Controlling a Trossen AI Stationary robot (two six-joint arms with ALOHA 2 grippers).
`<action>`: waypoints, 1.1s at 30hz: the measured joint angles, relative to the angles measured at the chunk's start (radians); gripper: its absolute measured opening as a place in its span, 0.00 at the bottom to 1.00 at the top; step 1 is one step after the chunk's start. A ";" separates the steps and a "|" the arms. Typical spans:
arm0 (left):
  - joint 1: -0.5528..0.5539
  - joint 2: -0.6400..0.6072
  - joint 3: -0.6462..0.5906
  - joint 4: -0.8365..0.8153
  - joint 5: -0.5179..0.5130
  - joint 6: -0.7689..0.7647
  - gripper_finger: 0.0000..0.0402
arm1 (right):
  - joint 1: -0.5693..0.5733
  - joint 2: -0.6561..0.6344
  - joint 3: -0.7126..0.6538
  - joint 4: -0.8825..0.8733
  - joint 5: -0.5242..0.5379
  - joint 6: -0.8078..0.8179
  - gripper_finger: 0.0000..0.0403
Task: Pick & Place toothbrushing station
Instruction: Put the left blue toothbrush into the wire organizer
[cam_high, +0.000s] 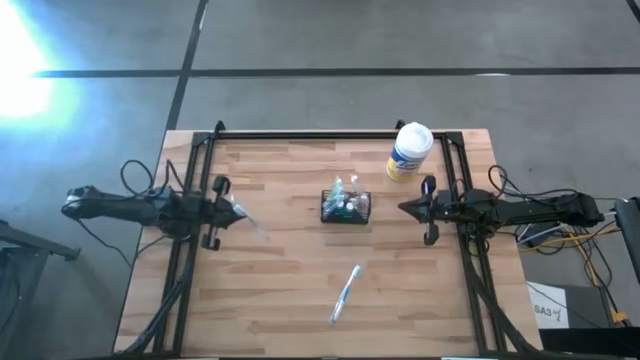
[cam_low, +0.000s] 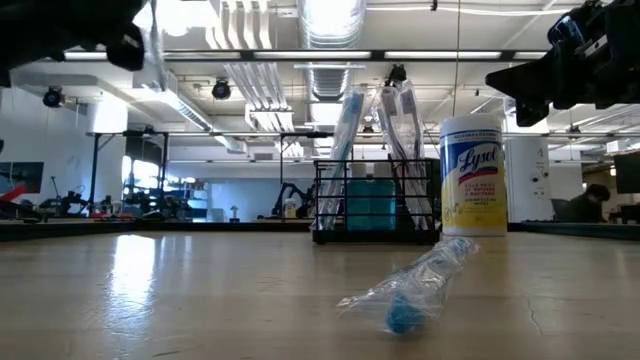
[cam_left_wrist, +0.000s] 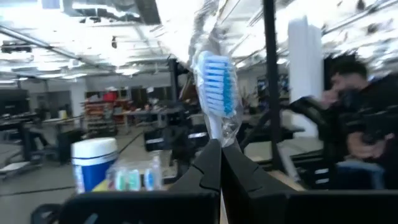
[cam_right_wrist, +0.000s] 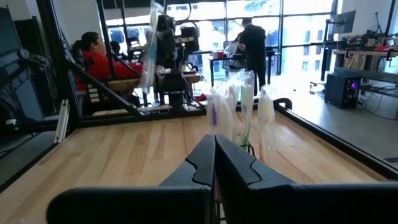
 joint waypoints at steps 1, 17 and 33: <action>0.023 0.032 0.019 0.002 0.014 0.006 0.00 | 0.000 0.000 0.000 0.007 0.000 0.000 0.02; 0.409 0.724 0.314 0.301 0.491 -0.075 0.00 | 0.000 0.000 0.000 0.008 0.000 0.000 0.02; 0.460 1.196 0.591 0.572 0.558 0.003 0.00 | 0.000 0.034 0.000 -0.017 -0.001 0.012 0.02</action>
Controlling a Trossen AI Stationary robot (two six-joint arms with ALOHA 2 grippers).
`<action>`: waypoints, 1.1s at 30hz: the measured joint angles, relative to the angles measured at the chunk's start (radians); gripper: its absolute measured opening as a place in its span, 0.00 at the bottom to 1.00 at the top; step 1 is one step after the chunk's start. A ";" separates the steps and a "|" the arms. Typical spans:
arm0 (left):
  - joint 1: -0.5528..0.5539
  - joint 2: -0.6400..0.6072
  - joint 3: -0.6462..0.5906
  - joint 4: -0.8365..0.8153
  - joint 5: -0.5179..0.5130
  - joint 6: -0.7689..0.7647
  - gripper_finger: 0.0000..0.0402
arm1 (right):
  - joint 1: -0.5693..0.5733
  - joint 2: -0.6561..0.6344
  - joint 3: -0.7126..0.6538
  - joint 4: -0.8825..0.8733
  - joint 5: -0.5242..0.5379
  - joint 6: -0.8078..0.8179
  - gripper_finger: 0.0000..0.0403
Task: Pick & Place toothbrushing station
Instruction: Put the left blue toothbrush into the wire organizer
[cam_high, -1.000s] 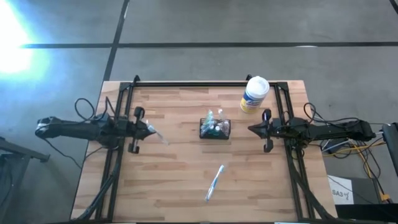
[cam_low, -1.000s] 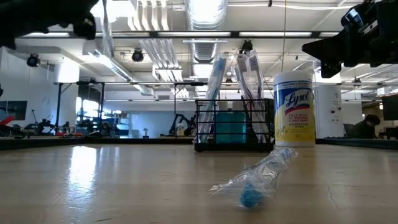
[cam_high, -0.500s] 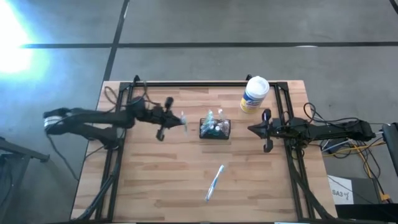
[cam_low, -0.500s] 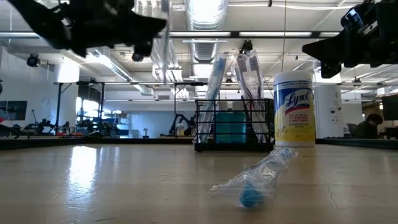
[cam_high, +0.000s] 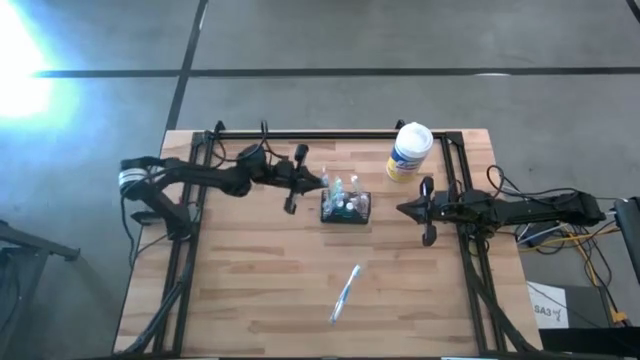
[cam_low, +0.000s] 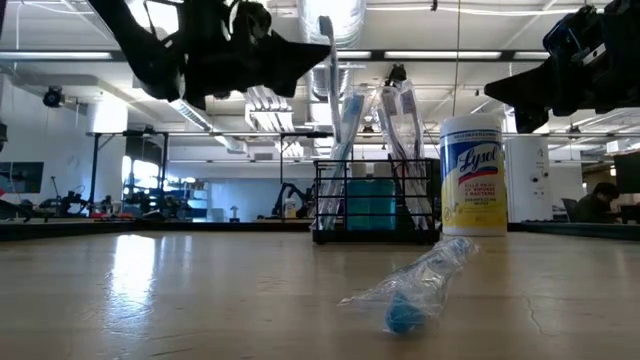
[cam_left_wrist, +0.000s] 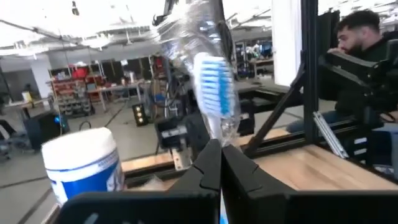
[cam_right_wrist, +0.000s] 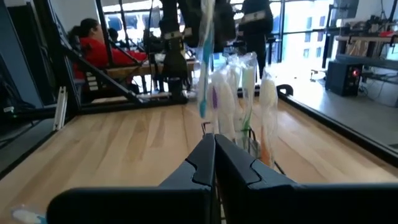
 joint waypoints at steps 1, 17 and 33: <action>0.008 0.010 0.002 0.008 0.002 0.001 0.00 | 0.000 0.006 0.000 -0.001 0.000 0.001 0.02; 0.013 0.111 0.001 -0.029 -0.001 0.125 0.00 | 0.000 0.057 0.000 0.003 0.000 0.017 0.02; -0.042 0.110 -0.050 -0.157 -0.066 0.291 0.00 | 0.000 0.056 0.000 0.007 0.001 0.005 0.02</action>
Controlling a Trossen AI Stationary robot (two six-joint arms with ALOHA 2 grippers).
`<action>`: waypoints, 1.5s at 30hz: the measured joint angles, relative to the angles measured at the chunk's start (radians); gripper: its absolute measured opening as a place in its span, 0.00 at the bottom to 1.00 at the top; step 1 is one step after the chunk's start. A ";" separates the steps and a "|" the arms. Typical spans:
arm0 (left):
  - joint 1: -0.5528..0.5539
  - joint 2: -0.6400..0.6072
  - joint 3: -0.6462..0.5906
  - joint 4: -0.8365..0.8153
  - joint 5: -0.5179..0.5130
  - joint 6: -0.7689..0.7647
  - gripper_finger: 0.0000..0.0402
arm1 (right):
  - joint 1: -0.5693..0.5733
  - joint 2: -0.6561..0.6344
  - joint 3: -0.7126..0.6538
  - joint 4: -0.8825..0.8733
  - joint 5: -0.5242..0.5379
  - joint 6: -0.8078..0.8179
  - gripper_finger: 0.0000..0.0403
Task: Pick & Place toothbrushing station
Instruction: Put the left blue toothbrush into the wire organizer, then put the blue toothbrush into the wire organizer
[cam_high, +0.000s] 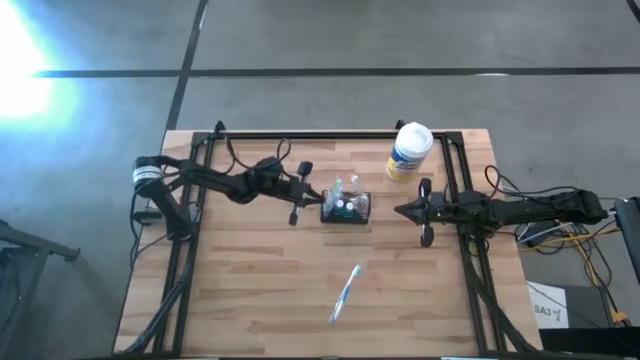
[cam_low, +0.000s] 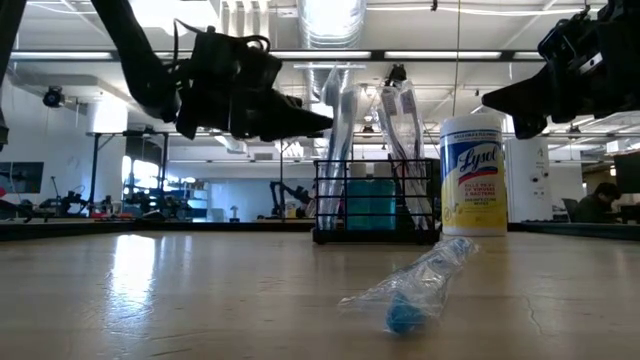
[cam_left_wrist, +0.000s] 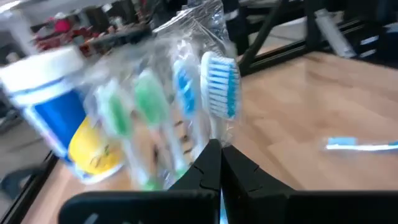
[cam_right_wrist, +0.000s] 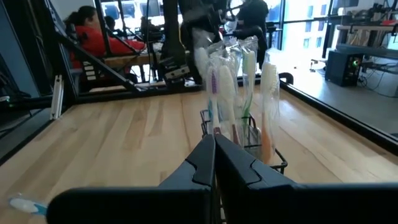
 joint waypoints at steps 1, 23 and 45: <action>0.000 0.000 -0.006 0.000 -0.019 -0.004 0.00 | 0.000 0.000 0.000 0.004 0.000 0.000 0.02; -0.001 -0.001 -0.026 -0.078 -0.070 -0.146 0.03 | 0.000 -0.001 0.000 0.051 0.000 -0.018 0.02; 0.000 -0.103 -0.004 -0.201 -0.075 -0.368 0.54 | 0.000 -0.001 0.000 0.055 0.000 -0.017 0.02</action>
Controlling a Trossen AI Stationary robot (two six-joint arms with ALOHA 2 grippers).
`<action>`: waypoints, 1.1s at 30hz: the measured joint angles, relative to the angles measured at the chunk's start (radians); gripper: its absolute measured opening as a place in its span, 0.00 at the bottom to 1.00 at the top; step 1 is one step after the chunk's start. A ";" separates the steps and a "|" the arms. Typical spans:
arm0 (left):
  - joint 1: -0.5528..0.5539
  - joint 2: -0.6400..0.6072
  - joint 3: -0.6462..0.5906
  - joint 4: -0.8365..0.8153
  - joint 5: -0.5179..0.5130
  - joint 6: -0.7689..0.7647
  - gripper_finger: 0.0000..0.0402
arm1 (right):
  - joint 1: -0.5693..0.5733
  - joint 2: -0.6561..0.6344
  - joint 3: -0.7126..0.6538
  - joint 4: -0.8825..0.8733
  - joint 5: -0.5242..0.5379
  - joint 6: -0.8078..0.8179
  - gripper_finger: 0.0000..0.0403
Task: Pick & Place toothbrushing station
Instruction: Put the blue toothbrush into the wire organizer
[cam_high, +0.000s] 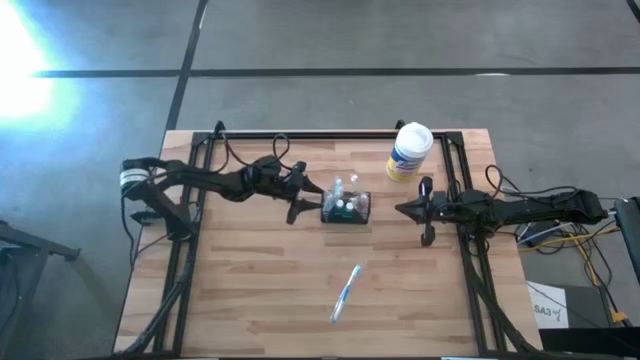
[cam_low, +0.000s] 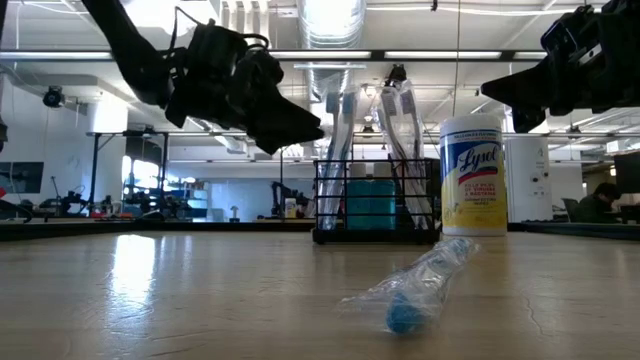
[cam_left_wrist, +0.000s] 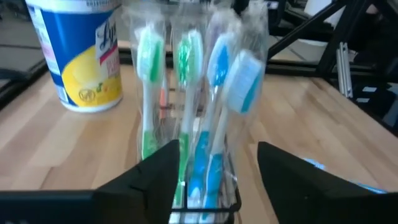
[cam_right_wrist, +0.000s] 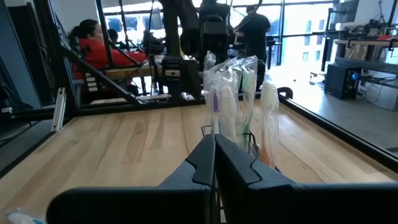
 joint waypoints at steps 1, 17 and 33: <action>0.000 -0.009 0.000 -0.001 0.000 0.001 0.56 | 0.000 0.001 0.000 0.003 0.000 0.000 0.02; -0.048 -0.494 -0.008 -0.609 -0.096 0.033 0.56 | 0.000 0.001 0.000 0.008 0.000 0.001 0.02; -0.077 -1.003 -0.272 -0.560 -0.184 0.016 0.02 | 0.000 0.000 0.000 0.019 0.000 0.001 0.02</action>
